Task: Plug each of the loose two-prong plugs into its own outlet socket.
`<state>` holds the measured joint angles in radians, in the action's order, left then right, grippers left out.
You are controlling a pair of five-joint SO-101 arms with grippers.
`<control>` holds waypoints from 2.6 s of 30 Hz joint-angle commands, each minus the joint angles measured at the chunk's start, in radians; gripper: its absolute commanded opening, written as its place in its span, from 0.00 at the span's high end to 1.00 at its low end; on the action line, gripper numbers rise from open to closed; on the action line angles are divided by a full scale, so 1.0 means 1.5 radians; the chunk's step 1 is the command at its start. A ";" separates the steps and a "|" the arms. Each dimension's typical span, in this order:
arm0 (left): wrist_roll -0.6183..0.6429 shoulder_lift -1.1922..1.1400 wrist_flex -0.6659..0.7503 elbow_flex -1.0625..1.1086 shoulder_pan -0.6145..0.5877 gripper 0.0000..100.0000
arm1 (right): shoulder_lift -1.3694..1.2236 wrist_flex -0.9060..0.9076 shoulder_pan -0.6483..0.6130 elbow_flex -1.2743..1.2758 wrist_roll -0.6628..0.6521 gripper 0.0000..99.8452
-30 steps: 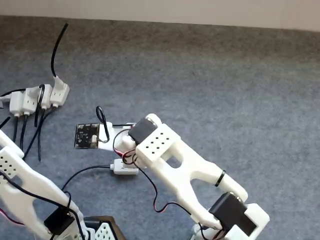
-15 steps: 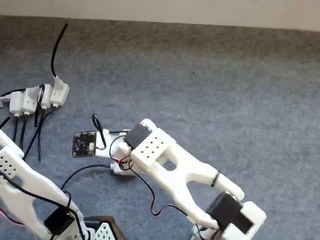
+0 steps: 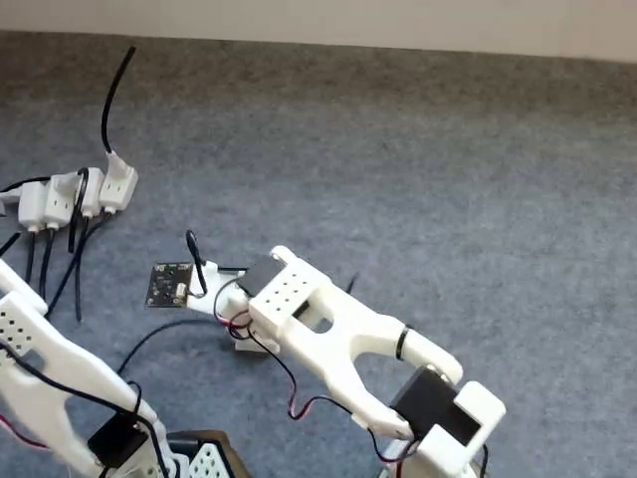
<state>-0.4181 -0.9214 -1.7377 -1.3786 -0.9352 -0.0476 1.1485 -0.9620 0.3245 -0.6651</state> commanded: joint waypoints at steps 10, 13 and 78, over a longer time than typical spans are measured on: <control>-0.001 0.029 -0.017 -0.024 0.108 0.66 | 0.081 0.412 0.061 -0.757 0.079 0.61; 0.010 0.114 -0.020 0.046 0.170 0.66 | 0.078 0.412 0.173 -0.811 0.153 0.61; -0.368 1.050 0.684 1.740 0.786 0.75 | 0.973 -0.210 0.628 0.887 0.250 0.63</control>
<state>-0.9920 0.6406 -0.7219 1.2421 0.2401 1.3502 0.8278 -0.0614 1.6456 -0.2800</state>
